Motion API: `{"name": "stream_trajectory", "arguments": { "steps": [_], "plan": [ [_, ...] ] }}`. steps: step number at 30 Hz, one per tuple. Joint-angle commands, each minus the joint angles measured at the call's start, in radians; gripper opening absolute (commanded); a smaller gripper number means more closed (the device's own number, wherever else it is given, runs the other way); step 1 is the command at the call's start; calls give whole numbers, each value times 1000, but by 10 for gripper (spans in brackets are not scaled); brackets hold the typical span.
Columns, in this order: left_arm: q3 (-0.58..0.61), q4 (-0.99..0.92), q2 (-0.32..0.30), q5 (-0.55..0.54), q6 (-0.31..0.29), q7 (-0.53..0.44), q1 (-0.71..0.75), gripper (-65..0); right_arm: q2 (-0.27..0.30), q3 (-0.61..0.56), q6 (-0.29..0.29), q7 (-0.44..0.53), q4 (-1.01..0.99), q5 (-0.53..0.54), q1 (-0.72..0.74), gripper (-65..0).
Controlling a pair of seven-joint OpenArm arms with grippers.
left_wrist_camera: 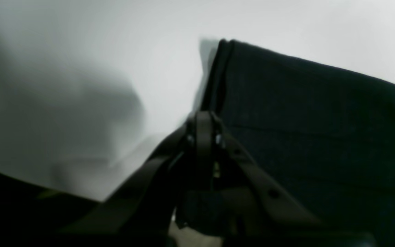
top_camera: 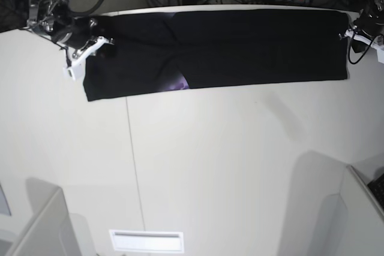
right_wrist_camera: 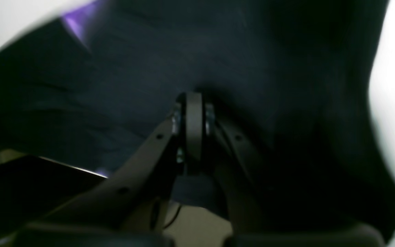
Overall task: Fold the T-shirt properly
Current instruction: 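Release the hem and raise both grippers off the folded strip, then grasp both ends of the folded strip with both grippers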
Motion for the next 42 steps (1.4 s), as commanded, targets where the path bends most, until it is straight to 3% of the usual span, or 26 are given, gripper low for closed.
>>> {"name": "stream_trajectory", "arguments": {
  "steps": [1,5,7,12,16,27,32,38,42],
  "plan": [
    [14,-24,-15,-8,-2,-11,1,-650,10,2,7,35,6,-4,13,-650],
    [111,-148,-17,-8,1,-129,-2,-650,-1,-55,7,83,-47,-151,51,-650],
    [149,-198,-17,-8,2,-180,-26,-650,-20,-54,7,93,-93,-171,78,-650],
    [162,-316,-17,-6,7,-169,-132,-650,-26,-55,7,93,-193,-214,174,-650],
    [172,-333,-21,67,85,-151,-226,-650,-26,-55,7,95,-256,-280,262,-650],
    [192,-329,-17,245,93,-115,-428,-650,-26,-54,7,133,-403,-352,460,-650],
    [111,-190,-23,170,88,1,-411,-650,-49,-54,12,67,-215,-325,424,-650],
    [34,16,-34,6,88,4,-301,-650,-59,-63,12,59,12,-214,348,-650],
    [33,91,-31,-31,88,0,-226,-630,-61,-64,12,59,31,-210,335,-650]
  ]
}}
